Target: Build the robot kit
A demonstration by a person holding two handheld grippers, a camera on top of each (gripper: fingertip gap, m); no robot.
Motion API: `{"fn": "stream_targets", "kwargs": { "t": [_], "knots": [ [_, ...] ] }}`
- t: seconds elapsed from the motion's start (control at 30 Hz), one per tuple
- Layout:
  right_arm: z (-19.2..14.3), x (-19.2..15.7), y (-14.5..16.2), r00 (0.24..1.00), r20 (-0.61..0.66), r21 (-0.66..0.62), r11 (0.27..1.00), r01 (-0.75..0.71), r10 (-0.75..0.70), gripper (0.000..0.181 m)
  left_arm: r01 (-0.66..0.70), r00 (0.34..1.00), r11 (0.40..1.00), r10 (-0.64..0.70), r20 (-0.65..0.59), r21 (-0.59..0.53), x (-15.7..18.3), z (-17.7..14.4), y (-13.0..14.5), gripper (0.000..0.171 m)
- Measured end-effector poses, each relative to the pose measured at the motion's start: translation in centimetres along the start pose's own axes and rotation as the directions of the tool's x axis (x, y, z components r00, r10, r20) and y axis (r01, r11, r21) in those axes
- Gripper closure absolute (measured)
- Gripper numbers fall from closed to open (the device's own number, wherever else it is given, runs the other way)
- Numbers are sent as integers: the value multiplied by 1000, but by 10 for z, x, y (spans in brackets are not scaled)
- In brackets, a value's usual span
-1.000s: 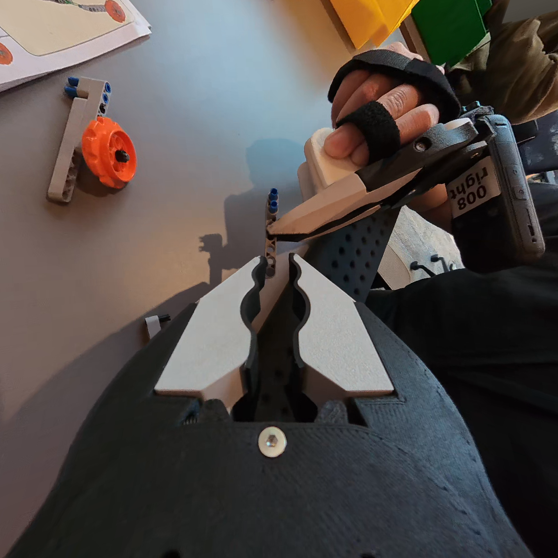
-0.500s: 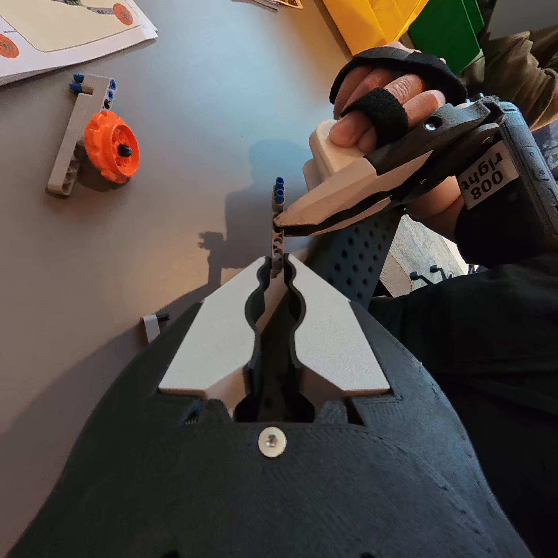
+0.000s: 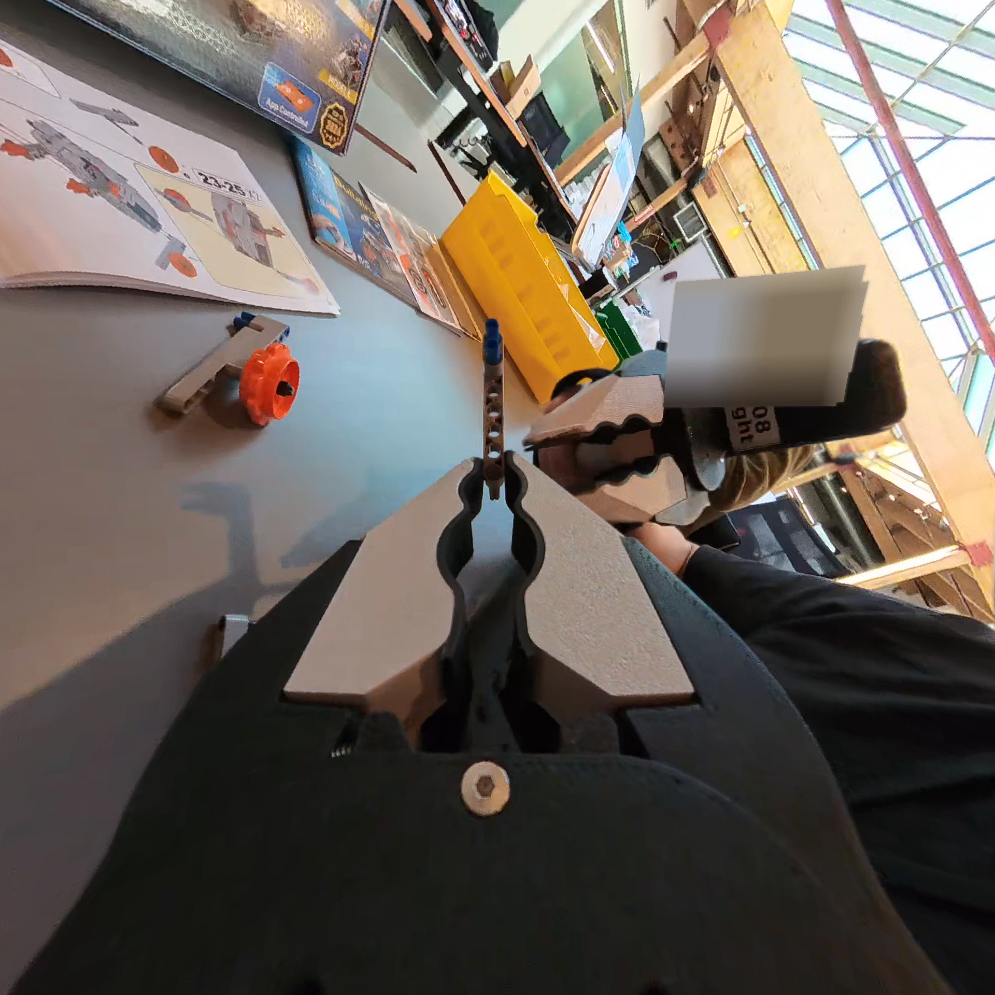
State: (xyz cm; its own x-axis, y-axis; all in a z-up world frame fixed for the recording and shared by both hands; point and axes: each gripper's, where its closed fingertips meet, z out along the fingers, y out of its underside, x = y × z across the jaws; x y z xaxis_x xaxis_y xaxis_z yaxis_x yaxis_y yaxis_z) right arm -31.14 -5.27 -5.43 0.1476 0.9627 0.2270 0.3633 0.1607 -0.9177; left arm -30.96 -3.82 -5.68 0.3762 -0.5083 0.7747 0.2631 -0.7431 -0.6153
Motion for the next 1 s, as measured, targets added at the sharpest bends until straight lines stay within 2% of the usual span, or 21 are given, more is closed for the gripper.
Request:
{"fn": "stream_targets", "kwargs": {
  "t": [0.2, 0.4, 0.5, 0.7, 0.83, 0.87, 1.0],
  "knots": [
    [11, 16, 26, 986, -143, -178, 982, 64, -91, 159, 3, 1000, 999, -4, 21, 51, -1, 15, 2, 166],
    [10, 24, 31, 980, -196, -201, 980, -4, -36, 165, -4, 997, 996, -3, 80, 88, -9, 23, 0, 166],
    [10, 24, 34, 983, -183, -200, 979, -45, 7, 176, -1, 996, 993, -10, 92, 118, -12, 27, -1, 166],
    [12, 24, 42, 983, -182, -229, 973, -24, -18, 176, -24, 991, 993, 8, 134, 116, -19, 29, 3, 166],
    [7, 21, 33, 988, -148, -191, 981, 7, -36, 179, -100, 989, 993, 91, 119, 71, -11, 21, 3, 165],
    [4, 22, 32, 988, -151, -191, 982, 13, -43, 179, -147, 979, 987, 136, 149, 64, -11, 14, 0, 157],
    [-8, 33, 36, 978, -182, -217, 974, 60, -101, 179, -376, 869, 926, 364, 336, -31, -22, -34, -8, 142]
  ]
}}
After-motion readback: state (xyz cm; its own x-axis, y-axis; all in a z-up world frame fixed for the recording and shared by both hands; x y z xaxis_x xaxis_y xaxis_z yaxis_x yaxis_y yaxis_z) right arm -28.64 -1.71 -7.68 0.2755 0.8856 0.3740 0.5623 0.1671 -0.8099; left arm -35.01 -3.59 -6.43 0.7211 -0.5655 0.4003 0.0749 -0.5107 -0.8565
